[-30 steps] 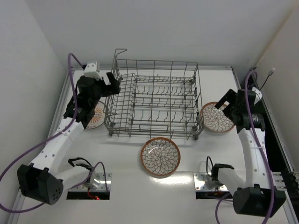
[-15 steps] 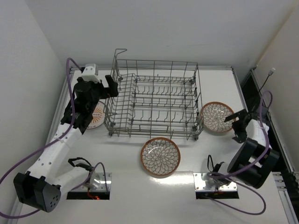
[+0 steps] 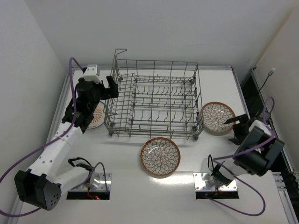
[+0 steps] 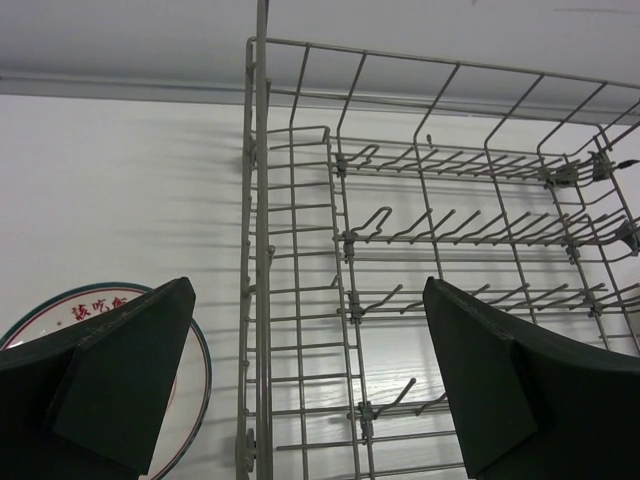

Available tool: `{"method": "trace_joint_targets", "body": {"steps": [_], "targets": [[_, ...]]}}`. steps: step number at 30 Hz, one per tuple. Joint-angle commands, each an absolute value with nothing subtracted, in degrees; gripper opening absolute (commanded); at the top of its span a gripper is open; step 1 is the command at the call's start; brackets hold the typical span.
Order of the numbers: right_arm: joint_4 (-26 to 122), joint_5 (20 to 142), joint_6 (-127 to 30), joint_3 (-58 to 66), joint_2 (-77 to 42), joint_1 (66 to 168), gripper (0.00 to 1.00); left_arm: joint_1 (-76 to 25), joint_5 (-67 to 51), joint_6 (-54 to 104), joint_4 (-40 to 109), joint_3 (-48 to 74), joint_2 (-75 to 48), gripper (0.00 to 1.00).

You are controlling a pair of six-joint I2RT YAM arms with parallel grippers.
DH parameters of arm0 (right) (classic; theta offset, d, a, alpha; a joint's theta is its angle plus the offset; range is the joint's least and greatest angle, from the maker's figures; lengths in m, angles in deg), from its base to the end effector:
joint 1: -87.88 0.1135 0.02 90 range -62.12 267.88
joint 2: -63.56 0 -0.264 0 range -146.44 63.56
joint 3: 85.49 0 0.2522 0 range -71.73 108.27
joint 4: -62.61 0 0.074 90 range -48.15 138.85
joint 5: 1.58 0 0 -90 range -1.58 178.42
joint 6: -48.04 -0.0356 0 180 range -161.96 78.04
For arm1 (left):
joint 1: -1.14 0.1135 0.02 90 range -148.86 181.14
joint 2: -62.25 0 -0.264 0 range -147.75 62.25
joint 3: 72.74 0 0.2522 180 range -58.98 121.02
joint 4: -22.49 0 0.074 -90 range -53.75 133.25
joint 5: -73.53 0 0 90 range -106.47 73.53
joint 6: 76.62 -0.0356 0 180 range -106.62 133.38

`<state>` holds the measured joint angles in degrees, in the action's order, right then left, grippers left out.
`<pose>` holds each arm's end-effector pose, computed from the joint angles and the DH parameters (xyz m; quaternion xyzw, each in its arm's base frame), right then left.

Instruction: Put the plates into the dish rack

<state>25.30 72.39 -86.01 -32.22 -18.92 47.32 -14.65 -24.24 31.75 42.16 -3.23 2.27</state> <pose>0.1953 -0.1542 0.1529 0.6316 0.7361 0.1426 0.1972 0.2363 -0.0618 0.3646 -0.0607 0.7639 -0.1384 0.6274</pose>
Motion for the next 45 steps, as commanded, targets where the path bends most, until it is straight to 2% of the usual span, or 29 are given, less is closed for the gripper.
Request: {"method": "trace_joint_targets", "body": {"steps": [1,11,14,15,17,18,20,21,24,36,45], "targets": [[28.72,69.18,-87.49,-31.13,-22.92,46.31,0.90,-14.86,-25.25,30.34,40.82,-0.88,4.24,1.00],[27.58,70.49,-86.43,-24.88,-31.10,47.54,0.86,-14.86,-26.66,29.29,41.35,-0.88,4.77,1.00],[28.46,69.62,-87.22,-23.74,-32.68,48.06,0.81,-14.86,-27.19,28.76,41.35,-0.88,4.16,1.00],[28.46,69.62,-87.22,-22.95,-33.55,48.76,0.73,-14.86,-27.19,28.76,41.35,-0.88,4.16,1.00],[27.94,69.62,-87.22,-22.42,-34.26,48.77,0.65,-14.86,-27.71,28.76,41.87,-0.88,4.16,1.00],[27.94,68.83,-87.22,-21.90,-34.26,48.77,0.51,-14.86,-27.72,28.76,41.87,-0.88,4.16,1.00],[27.94,68.82,-86.70,-21.89,-34.26,48.77,0.34,-14.86,-27.72,28.76,41.87,-0.88,4.16,1.00],[27.94,68.82,-86.17,-21.89,-34.26,48.77,0.17,-14.86,-28.24,28.24,41.87,-0.88,4.16,1.00],[26.62,68.30,-85.55,-21.10,-34.26,48.77,0.00,-14.86,-28.24,28.23,41.87,-0.88,4.16,1.00],[19.23,72.43,-83.71,-13.81,-18.28,51.84,0.00,-14.86,-28.77,28.23,42.39,-0.88,4.16,1.00],[10.71,82.43,-85.38,-2.74,-7.38,56.41,0.00,-14.86,-28.59,28.76,42.40,-0.88,4.16,1.00]]}}
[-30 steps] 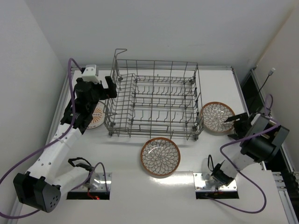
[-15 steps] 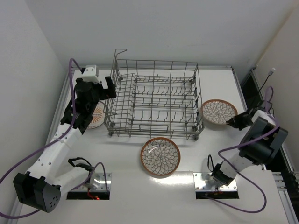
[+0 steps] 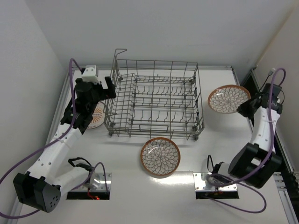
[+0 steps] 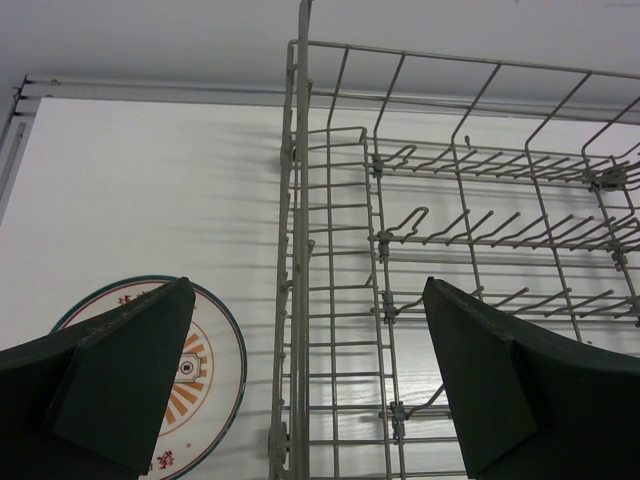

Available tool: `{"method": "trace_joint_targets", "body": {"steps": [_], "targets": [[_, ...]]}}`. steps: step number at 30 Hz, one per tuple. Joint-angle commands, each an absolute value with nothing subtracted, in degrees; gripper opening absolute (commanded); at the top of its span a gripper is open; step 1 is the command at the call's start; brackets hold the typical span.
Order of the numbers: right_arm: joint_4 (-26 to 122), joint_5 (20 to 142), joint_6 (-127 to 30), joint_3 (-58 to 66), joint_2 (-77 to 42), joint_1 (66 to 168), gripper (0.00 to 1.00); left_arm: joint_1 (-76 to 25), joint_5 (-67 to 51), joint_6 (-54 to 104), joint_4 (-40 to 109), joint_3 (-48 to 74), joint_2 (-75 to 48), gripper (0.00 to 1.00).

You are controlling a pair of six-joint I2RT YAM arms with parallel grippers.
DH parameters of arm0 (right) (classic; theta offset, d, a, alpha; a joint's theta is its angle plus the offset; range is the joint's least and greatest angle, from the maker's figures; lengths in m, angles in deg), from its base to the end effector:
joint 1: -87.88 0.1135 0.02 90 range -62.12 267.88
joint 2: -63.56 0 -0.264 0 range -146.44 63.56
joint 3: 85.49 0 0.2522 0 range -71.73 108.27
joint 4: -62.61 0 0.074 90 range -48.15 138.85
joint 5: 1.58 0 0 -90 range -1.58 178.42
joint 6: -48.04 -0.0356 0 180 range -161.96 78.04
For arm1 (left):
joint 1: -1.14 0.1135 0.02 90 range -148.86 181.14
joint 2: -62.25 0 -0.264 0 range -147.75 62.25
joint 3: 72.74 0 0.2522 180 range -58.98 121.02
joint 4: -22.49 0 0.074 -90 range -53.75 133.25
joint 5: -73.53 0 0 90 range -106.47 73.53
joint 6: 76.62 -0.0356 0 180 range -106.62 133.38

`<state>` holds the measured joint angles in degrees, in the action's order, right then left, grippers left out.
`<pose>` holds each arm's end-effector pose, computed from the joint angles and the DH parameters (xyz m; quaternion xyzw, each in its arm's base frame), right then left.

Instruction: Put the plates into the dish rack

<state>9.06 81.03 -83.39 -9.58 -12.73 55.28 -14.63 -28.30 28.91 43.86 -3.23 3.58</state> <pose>0.2333 -0.1438 0.2800 0.5553 0.7697 0.0849 0.3033 0.2305 -0.0575 0.3665 -0.0643 0.7651 -0.0952 0.6336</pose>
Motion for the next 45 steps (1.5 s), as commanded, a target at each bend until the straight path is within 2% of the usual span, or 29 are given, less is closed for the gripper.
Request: {"method": "trace_joint_targets", "body": {"steps": [1,4,10,16,20,25,31,35,40,45], "targets": [[9.49,83.58,-85.38,-0.47,-5.80,57.02,0.00,-14.86,-28.59,28.76,42.40,-0.88,4.16,1.00],[8.60,87.28,-84.86,3.40,-4.04,58.51,0.00,-14.86,-29.12,28.76,42.40,-0.88,4.16,1.00],[11.15,87.11,-81.87,5.44,0.10,63.61,0.00,-17.05,-30.78,30.61,39.41,-3.60,5.30,1.00],[10.01,90.70,-73.80,9.57,0.10,71.77,0.00,-31.01,-42.45,27.36,38.17,-2.05,4.52,1.00],[7.47,93.78,-69.74,14.65,-3.49,77.23,0.00,-33.14,-44.50,26.21,47.46,3.33,3.36,1.00],[3.42,101.41,-66.75,19.94,-7.45,84.26,0.00,-33.14,-46.87,27.17,54.43,4.48,4.85,1.00],[-4.13,116.34,-63.68,30.38,-15.45,94.02,0.00,-33.14,-52.66,32.18,59.53,-2.37,10.39,1.00],[-4.15,123.40,-60.95,32.33,-17.82,98.68,0.00,-33.14,-58.21,33.85,60.59,-6.76,15.57,1.00],[-7.05,130.69,-60.15,40.41,-25.80,102.46,0.00,-33.14,-58.82,34.39,55.43,-12.83,23.65,1.00],[-3.53,132.72,-60.67,40.42,-29.07,105.45,0.00,-33.14,-58.22,34.39,55.50,-12.84,20.43,1.00]]}}
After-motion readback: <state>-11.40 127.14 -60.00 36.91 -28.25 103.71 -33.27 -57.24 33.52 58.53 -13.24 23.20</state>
